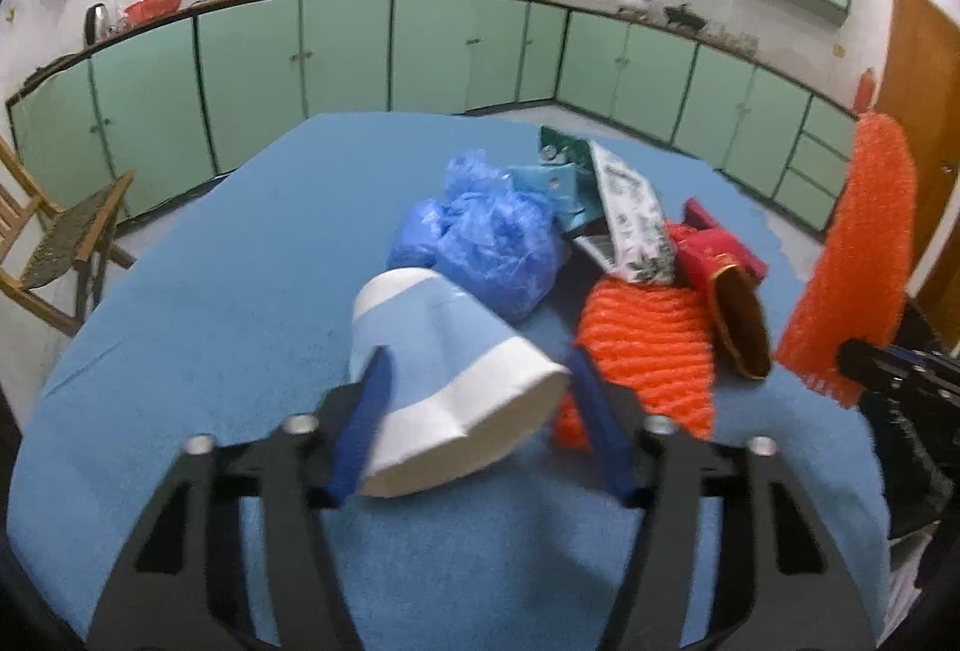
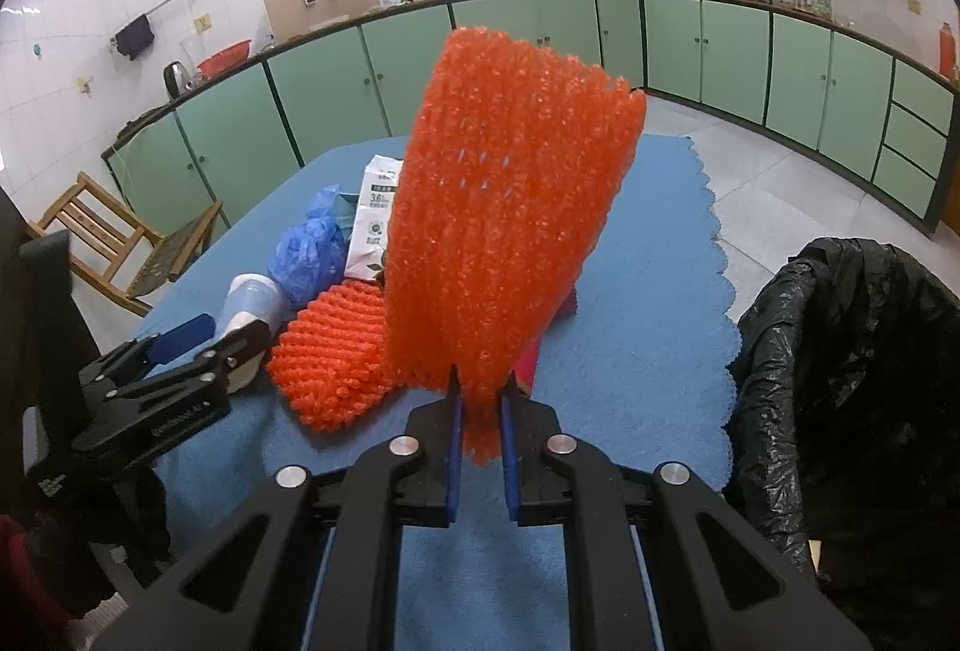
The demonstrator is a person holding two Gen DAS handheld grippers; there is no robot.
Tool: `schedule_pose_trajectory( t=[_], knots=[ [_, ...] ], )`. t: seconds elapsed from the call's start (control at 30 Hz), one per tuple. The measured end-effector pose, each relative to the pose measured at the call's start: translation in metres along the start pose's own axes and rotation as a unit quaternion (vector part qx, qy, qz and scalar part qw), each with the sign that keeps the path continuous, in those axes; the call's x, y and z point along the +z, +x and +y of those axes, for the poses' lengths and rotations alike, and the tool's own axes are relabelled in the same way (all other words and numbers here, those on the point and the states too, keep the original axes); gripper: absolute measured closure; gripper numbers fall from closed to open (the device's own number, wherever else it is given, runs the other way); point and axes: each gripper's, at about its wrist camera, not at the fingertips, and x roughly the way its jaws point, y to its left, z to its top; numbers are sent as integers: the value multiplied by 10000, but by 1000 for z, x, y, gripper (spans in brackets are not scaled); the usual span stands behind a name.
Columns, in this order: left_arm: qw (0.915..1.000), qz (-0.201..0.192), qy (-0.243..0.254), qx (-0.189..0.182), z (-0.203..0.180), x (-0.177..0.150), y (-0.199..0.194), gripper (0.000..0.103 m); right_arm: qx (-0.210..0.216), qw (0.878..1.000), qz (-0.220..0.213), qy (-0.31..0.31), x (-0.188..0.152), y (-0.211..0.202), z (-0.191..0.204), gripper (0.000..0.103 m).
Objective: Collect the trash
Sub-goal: 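Grasp the white paper cup with the left tool while the right holds the net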
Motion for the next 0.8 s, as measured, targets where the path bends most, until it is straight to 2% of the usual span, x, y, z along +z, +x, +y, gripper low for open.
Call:
schedule_pose_trajectory(
  t=[0.07, 0.37, 0.57, 0.8],
  knots=[
    [10000, -28, 52, -74, -2, 0, -3, 65, 1, 10000, -11, -3, 0, 0, -1, 92],
    [9998, -134, -9, -158, -6, 0, -10, 86, 1, 10000, -75, 16, -2, -6, -4, 92],
    [9994, -325, -53, -43, -6, 8, -22, 93, -2, 9999, -147, 40, -1, -11, -5, 92],
    [9979, -650, 18, 52, -13, 25, -46, 96, -131, 9995, -243, -133, 6, -23, 2, 92]
  ],
)
